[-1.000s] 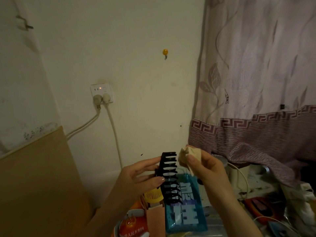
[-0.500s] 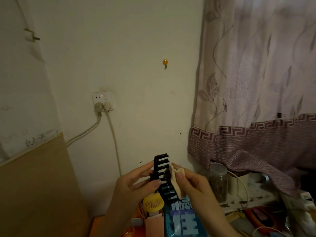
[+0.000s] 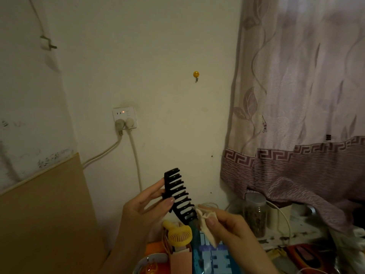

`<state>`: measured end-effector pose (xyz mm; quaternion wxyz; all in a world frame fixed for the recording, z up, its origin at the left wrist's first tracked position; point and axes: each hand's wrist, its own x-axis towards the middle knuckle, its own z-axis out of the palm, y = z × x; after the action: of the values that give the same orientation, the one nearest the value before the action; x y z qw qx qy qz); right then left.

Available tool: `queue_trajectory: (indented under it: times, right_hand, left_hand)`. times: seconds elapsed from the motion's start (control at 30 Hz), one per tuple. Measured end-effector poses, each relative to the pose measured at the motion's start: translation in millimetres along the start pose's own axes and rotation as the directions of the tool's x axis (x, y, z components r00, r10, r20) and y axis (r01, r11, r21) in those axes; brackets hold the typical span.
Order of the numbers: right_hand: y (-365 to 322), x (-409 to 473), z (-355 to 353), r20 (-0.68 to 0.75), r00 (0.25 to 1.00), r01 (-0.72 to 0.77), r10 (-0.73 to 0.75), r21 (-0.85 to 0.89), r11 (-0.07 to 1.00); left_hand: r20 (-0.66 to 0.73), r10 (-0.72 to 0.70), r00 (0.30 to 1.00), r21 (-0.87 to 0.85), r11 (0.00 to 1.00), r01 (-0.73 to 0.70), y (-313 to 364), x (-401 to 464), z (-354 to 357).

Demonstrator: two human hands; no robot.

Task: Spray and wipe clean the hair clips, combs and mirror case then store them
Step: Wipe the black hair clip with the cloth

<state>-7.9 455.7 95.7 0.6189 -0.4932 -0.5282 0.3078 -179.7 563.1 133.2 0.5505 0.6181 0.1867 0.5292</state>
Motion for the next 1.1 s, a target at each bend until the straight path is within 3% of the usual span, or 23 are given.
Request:
queue_trajectory:
  times: [0.2,0.43,0.67,0.83,1.1]
  right_hand:
    - [-19.6,13.7,-7.1,-0.176,0.98,0.099,-0.097,-0.001,0.995]
    - [-44.2,37.6,11.1,-0.189,0.952,0.238,-0.242,-0.042,0.97]
    - [-29.9,38.0,27.9,-0.301,0.915,0.248,-0.27,-0.11,0.963]
    - [-22.9,32.1,26.8,-0.25,0.931,0.213,-0.265,-0.215,0.953]
    - [-9.6,19.2,21.2,-0.19,0.962,0.154,-0.194,-0.208,0.966]
  left_hand:
    - [0.058,-0.024,0.998,0.035,0.999,0.022,3.8,0.2,-0.4]
    - [0.142,-0.064,0.988,0.049,0.997,0.057,2.0,-4.0,13.3]
    - [0.078,-0.017,0.997,0.056,0.998,0.013,0.5,-3.0,10.2]
    - [-0.028,0.019,0.999,0.073,0.997,-0.017,-1.7,-1.1,6.8]
    - [-0.072,0.069,0.995,0.035,0.997,-0.066,1.2,6.7,0.0]
